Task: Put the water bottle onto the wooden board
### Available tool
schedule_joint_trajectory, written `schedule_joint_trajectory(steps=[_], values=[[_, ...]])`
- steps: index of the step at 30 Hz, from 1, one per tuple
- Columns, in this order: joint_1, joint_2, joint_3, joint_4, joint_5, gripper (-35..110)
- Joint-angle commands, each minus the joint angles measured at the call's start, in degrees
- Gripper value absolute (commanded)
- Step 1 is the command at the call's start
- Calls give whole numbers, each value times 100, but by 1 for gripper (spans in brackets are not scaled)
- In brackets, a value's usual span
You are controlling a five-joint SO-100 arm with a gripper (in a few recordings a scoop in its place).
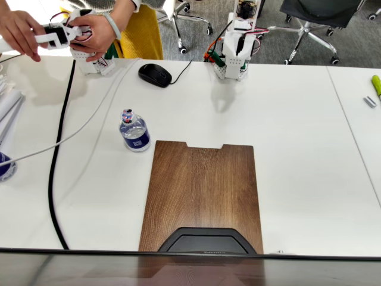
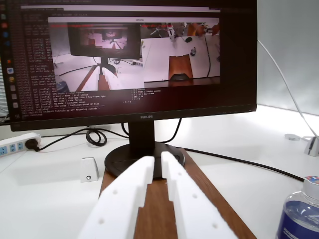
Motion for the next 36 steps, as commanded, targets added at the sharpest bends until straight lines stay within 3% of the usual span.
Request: schedule_joint_trajectory(steps=[1, 8, 17, 29, 36], values=[[-79, 141, 70, -26, -62, 0], [-35, 141, 70, -9, -70, 0], [-26, 141, 70, -62, -158, 21], [70, 141, 70, 9, -185, 22], [325, 141, -334, 677, -26, 23]])
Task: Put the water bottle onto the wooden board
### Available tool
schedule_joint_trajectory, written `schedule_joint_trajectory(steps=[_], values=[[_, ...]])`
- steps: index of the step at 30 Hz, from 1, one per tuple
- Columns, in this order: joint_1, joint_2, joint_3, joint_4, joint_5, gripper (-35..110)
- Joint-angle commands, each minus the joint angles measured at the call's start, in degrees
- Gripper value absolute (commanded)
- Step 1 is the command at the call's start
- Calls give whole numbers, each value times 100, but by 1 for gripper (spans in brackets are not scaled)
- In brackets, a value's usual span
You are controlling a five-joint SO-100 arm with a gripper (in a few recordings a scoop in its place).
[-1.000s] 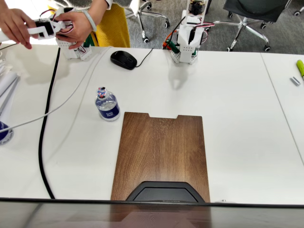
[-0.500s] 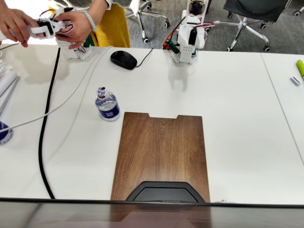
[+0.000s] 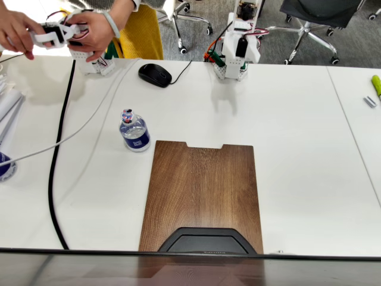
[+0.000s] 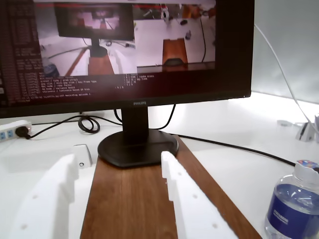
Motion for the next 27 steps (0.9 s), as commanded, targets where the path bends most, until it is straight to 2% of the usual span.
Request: schedule_joint_trajectory(steps=[1, 12, 27], values=[[193, 141, -360, 281, -9, 23], [378, -202, -1090, 650, 53, 25], [844, -2883, -3560, 650, 404, 26]])
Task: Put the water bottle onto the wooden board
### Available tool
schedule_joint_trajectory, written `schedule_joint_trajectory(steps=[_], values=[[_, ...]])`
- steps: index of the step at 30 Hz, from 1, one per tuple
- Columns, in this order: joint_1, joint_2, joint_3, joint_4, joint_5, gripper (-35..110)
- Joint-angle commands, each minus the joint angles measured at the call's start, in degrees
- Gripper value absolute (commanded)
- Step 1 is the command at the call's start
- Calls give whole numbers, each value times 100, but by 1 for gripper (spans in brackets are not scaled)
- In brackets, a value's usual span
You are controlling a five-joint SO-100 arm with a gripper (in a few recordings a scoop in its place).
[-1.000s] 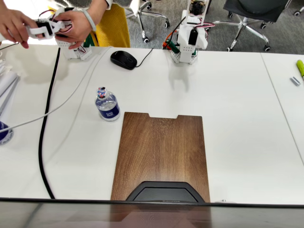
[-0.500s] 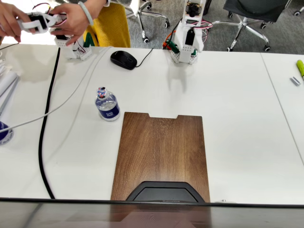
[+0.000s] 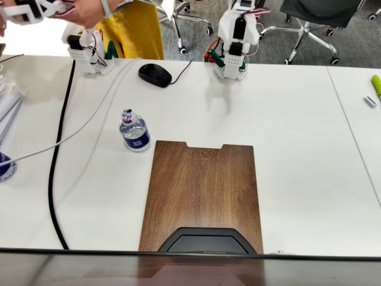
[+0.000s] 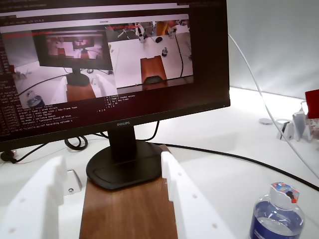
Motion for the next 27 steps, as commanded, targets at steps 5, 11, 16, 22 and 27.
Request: schedule_joint_trajectory(steps=[5, 11, 16, 22, 27], values=[[580, -817, -536, -123, 9, 27], [976, -1688, -510, -879, -229, 28], [1248, -2241, -255, -1617, -738, 30], [1441, -2689, 176, -2672, -1090, 31], [1608, -2830, 633, -3067, -1283, 31]])
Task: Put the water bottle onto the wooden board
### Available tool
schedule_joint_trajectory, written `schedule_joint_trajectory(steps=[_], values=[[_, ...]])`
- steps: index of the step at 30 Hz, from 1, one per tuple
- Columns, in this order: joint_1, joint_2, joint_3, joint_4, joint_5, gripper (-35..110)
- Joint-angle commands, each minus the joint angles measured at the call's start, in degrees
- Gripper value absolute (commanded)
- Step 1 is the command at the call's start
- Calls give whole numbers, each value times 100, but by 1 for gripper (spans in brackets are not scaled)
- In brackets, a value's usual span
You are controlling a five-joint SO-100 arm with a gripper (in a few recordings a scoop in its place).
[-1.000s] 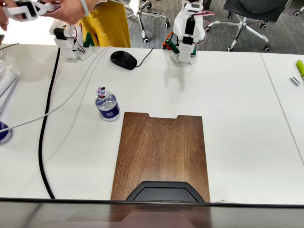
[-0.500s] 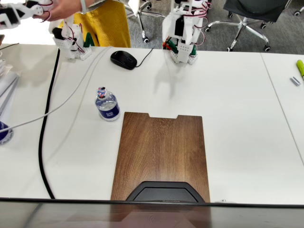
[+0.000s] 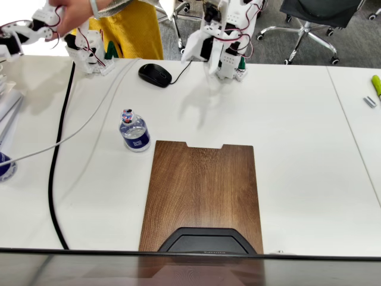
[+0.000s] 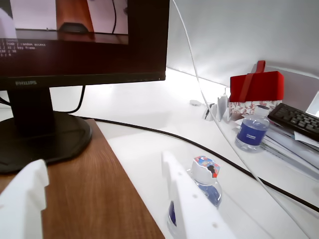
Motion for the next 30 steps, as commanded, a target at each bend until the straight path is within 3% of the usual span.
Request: schedule_joint_trajectory(steps=[1, 11, 30], values=[[211, -62, 211, -448, -237, 31], [571, -976, 193, -1371, -483, 33], [1143, -2593, -721, -1881, -650, 42]])
